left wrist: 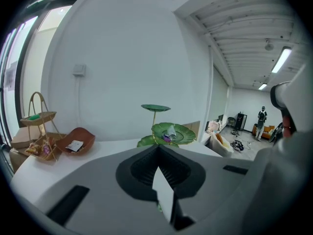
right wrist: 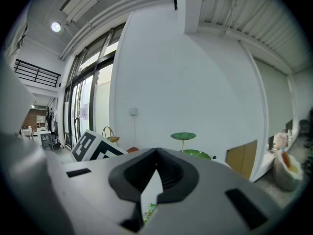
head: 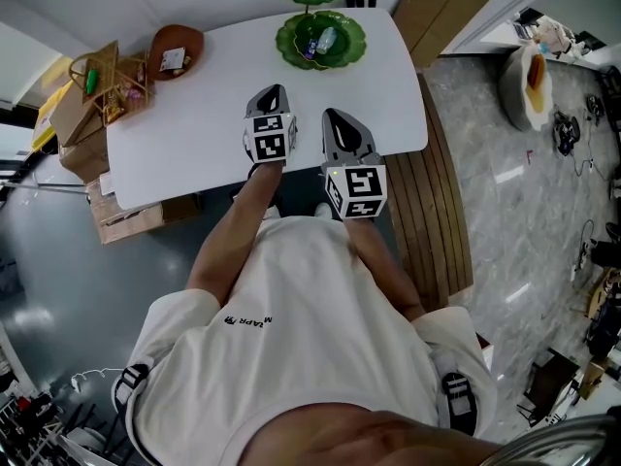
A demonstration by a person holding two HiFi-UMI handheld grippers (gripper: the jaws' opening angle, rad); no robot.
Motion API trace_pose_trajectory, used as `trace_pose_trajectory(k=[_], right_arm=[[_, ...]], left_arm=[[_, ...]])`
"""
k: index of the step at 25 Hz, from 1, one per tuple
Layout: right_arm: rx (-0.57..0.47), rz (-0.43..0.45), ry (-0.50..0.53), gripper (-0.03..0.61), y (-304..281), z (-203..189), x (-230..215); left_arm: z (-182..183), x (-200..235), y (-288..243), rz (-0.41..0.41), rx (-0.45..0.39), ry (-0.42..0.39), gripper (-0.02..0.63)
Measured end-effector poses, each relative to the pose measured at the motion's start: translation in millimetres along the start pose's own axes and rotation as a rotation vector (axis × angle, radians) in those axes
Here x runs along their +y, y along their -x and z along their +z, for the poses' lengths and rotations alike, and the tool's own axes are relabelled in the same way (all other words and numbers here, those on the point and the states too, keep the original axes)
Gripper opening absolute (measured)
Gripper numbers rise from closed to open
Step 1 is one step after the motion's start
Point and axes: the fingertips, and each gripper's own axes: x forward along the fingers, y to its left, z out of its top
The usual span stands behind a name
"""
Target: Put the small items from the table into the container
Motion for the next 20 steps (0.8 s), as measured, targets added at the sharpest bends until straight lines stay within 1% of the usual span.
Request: trace_pose_trajectory(k=[4,8,11,15,20], right_arm=[[0.005,-0.002,-0.005,0.006,3,-2,1],[0.013,-0.007,-0.012,0.006,7,-7,0],[0.02,-0.008,-0.015,0.006,10,-9,0],[0.03,-0.006,-0.019,0.006,12,-13,1],[0.044,-0.003,-0.023,0.006,12,-20,2]], left_arm=[[-13,-2,1,0.006,0.031,0.008,0.003],[-42,-3,-1,0.011,0.094,0.043,0.003],[-71,-2,-2,0.021,0.154,0.025,0.003],[-105,-4,-2,0.012,0.229,0.015,0.005],[-129,-6,-5,0.005,0.282,0.018,0.005]])
